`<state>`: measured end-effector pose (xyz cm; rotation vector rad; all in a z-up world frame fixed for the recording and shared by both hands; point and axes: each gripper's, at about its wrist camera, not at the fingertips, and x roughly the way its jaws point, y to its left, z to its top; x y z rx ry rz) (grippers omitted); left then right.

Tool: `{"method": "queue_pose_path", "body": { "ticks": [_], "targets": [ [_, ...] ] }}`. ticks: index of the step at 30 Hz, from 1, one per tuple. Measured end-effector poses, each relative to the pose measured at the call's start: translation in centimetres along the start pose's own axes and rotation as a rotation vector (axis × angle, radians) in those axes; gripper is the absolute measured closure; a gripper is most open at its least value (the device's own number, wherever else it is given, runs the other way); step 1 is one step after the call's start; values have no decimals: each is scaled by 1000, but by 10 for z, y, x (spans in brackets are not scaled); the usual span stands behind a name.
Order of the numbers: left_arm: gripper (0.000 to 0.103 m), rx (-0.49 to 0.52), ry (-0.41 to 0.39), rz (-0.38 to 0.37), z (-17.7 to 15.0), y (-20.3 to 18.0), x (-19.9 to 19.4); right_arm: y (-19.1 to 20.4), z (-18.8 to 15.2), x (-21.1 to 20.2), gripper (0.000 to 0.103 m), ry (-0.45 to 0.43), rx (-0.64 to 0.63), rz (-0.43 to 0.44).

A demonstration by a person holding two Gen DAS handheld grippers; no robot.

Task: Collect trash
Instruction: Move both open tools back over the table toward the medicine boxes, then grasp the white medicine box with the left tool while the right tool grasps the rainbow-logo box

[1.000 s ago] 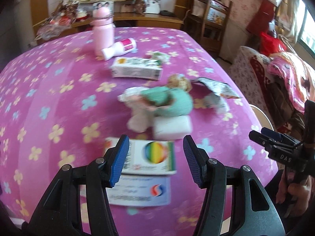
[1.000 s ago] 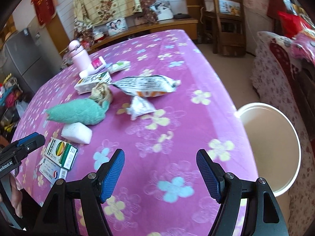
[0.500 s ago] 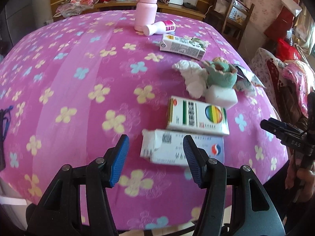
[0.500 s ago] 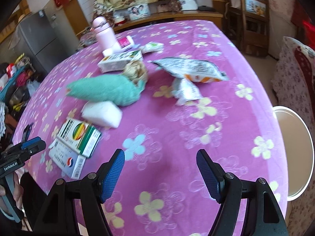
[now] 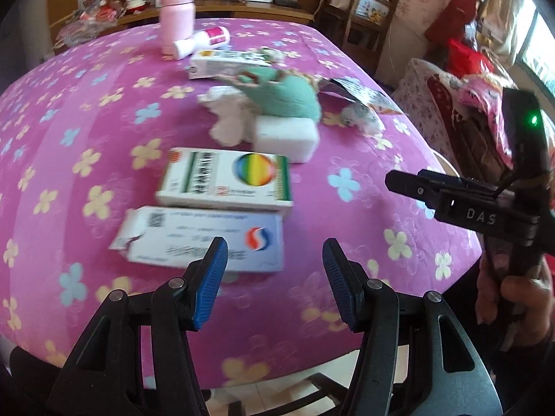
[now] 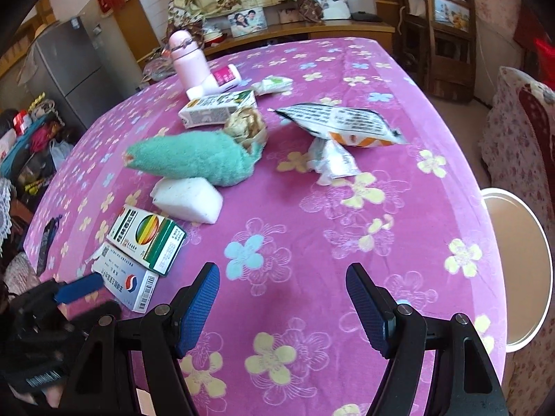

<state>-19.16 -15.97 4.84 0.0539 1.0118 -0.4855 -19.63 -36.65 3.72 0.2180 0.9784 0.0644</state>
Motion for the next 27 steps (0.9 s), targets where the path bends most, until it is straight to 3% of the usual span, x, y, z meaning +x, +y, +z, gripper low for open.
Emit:
{"method": "queue_pose_path", "body": {
  "ticks": [7,17,21,24,27],
  "targets": [
    [47,55,-2,165,-3,-9,20,-6,-2,-5,30,-3,18,3],
    [47,-141,13,264,-18,96,-6,13,-1,9,30,27,-19,35],
    [48,-187,5,229,-19,115,-19,23,0,16,30,38,-25,54],
    [47,-149,-14,266,-13,109,-24,30,0,18,30,46,-36,63],
    [47,-125,-7,183,-11,104,-24,36,-1,17,30,49,-63,62]
  ]
}}
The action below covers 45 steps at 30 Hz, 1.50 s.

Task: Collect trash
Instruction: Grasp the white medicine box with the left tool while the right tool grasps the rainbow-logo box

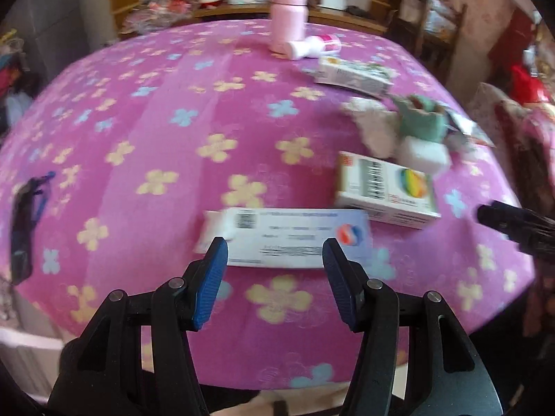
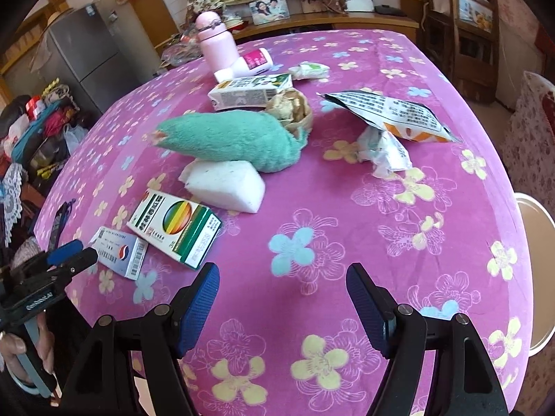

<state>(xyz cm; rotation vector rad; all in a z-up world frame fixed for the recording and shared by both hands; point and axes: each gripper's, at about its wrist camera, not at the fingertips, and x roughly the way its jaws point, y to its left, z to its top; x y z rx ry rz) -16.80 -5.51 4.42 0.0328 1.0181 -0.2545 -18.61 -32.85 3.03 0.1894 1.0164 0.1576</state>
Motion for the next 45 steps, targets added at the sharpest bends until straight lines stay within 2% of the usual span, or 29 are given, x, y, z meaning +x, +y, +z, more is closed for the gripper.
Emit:
{"method": "queue_pose_path", "body": {
  "ticks": [4,7,12,15,18,21,25,28,30,34,35,37,43,45],
  "targets": [
    [47,84,22,-17,-3,-12,0,-3,0,0,30,-1,13,5],
    [47,165,85,-68,-7,-23,9,-5,0,0,30,4,24,8],
    [47,217,129,-42,-14,-39,24,-4,-1,0,30,6,23,10],
    [47,165,111,10,-5,-34,34,-3,-1,0,30,5,23,9],
    [47,44,101,39,13,-15,46,-3,-1,-1,29,6,20,6],
    [48,-36,78,80,34,4,57,-4,0,-1,29,7,22,2],
    [48,-101,61,114,62,32,71,-3,2,1,29,11,27,6],
    [48,-184,41,51,69,54,62,-2,2,2,29,15,17,11],
    [47,-192,15,38,72,62,52,-2,3,5,29,16,22,19],
    [46,-133,-22,7,87,71,44,-2,8,12,29,31,50,65],
    [40,-106,-18,-5,91,72,45,-1,8,13,29,35,51,70],
    [35,-28,3,-38,98,74,50,2,8,14,29,39,45,70],
    [35,184,18,-101,102,73,60,3,10,17,29,52,51,58],
    [35,294,41,-104,102,67,63,4,11,18,29,58,48,51]
  ]
}}
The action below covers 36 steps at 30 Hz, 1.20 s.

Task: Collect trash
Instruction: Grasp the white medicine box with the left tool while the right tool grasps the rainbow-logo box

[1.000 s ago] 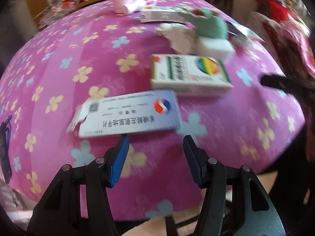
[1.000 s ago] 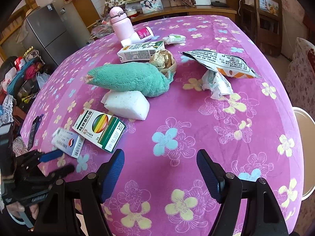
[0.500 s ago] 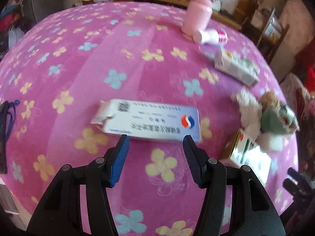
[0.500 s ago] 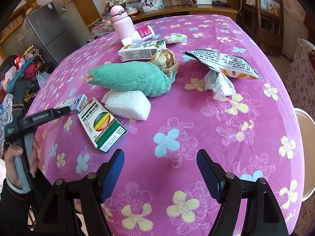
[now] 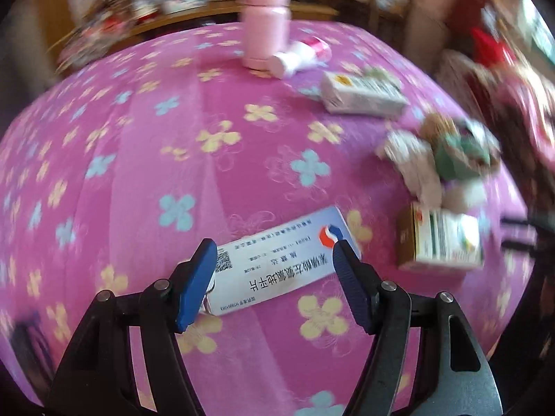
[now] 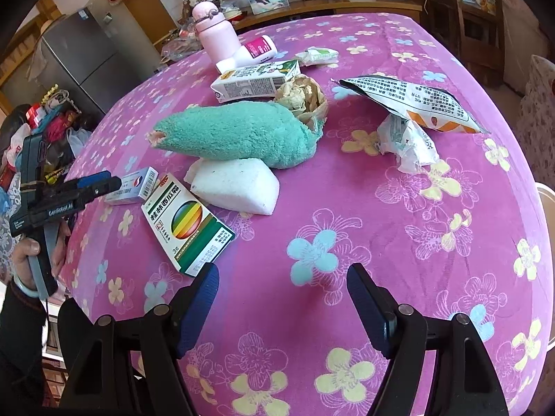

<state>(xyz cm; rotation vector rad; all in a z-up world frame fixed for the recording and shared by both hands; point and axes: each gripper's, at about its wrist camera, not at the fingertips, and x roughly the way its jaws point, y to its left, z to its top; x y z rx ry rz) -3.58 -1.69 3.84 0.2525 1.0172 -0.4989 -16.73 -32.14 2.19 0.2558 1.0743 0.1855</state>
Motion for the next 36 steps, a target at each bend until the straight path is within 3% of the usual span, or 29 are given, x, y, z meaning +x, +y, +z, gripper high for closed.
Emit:
{"method": "queue_pose_path", "body": {
  "ticks": [4,11,16,19,22,28,36],
  "targets": [
    [33,189,70,38,0,-13,13,4,3,1,29,1,-7,-5],
    [28,316,116,84,7,-20,35,26,5,15,29,34,-62,13],
    [27,254,120,90,22,-19,44,47,11,22,29,40,-139,38],
    [30,108,141,65,24,-8,46,62,17,29,29,25,-228,21],
    [34,25,125,102,16,-2,40,69,24,40,28,22,-274,19],
    [38,-108,138,124,-6,9,22,91,16,52,27,168,-271,202],
    [37,-116,118,161,-3,6,27,109,31,56,26,81,-287,68]
  ]
}}
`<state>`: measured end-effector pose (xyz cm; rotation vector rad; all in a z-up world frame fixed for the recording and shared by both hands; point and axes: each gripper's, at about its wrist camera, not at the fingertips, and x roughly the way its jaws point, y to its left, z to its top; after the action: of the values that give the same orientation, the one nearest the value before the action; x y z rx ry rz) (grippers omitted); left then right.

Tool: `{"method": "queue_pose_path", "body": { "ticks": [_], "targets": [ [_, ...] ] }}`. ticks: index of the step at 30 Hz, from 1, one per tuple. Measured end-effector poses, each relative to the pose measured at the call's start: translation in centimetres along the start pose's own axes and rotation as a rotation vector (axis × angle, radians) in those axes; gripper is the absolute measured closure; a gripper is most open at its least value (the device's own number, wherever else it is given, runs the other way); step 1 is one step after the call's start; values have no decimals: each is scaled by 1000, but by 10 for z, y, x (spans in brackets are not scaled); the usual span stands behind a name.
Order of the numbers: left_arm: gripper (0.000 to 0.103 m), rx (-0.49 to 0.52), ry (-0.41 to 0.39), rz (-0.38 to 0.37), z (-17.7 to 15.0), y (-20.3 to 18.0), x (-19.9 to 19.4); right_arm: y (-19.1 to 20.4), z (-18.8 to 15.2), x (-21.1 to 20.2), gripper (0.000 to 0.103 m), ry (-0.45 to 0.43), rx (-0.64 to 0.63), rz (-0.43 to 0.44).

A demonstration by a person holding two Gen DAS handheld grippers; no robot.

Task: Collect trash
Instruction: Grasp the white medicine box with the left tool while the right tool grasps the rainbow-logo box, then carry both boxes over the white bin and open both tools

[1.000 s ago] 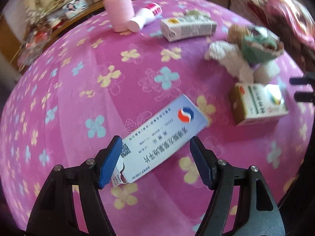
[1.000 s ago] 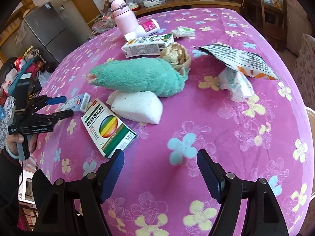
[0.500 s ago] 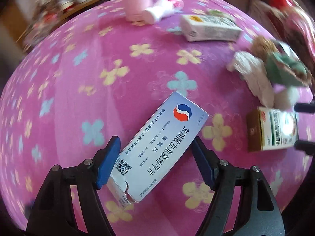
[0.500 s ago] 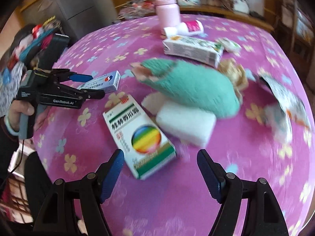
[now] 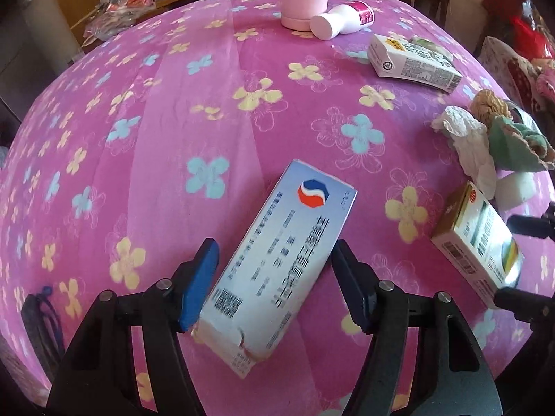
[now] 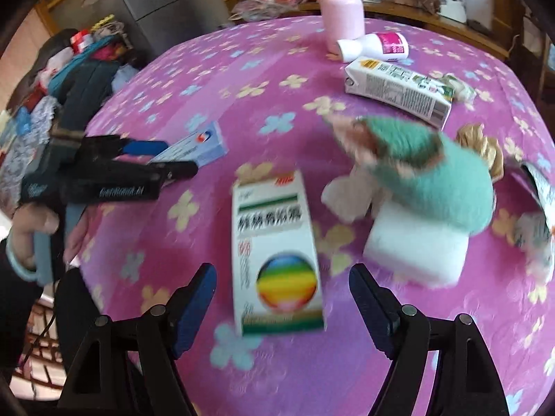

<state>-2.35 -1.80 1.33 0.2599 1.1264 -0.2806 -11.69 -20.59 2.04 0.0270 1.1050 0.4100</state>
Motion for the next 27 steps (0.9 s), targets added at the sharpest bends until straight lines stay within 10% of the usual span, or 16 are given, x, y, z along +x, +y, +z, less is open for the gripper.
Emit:
{"method": "queue_pose_path", "body": {
  "ticks": [4,7,27],
  "targets": [
    [38,-16,-22,25,0,-3,1,10,10,18,28,40,-17,-36],
    [46,-30,-31,29,-4,-6,-1,12,4,13,52,-4,-30,-50],
    [54,80,-156,-127,-42,-140,-102,-81,-87,-129,52,-217,173,-38]
  ]
}}
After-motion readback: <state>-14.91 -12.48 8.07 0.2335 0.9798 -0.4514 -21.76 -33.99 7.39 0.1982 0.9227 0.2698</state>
